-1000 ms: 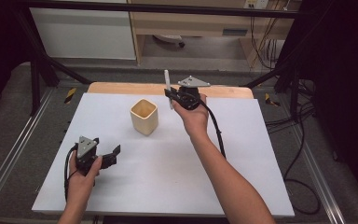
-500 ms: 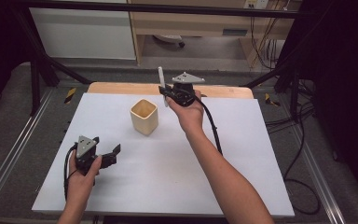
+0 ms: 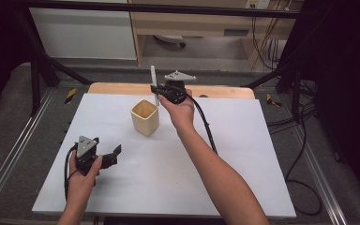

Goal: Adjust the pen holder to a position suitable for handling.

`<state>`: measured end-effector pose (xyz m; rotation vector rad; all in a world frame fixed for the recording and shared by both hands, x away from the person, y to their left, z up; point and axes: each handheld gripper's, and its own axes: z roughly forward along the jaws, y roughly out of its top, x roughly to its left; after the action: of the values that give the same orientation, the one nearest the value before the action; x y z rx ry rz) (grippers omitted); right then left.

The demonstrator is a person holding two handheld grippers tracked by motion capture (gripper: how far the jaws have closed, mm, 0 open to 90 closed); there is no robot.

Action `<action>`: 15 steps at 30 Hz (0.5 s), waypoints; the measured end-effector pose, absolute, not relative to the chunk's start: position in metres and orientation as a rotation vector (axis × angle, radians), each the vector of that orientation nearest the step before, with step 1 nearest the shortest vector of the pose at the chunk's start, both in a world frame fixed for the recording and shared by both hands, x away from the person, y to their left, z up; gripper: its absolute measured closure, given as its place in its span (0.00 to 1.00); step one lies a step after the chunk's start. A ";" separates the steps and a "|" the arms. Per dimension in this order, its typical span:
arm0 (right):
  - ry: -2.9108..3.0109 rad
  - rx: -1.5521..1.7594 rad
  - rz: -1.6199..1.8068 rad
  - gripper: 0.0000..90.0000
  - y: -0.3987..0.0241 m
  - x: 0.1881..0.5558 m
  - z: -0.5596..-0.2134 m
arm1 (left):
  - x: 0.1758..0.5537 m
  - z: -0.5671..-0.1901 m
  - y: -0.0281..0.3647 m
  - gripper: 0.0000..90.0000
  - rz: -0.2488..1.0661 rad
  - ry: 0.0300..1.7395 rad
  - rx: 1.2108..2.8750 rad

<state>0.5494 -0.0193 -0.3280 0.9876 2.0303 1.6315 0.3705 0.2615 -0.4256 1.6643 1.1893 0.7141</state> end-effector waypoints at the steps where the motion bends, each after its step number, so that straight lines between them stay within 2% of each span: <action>1: 2.027 0.999 1.648 0.87 -0.018 0.551 -0.329 | 0.371 -0.426 0.262 0.08 0.712 1.194 1.662; 15: 2.033 1.016 1.656 0.87 -0.004 0.562 -0.331 | 0.370 -0.425 0.265 0.08 0.725 1.198 1.660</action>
<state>0.5619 -0.0036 -0.3312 1.0161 2.0335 1.6557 0.3699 0.2649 -0.4248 1.6605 1.1979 0.7255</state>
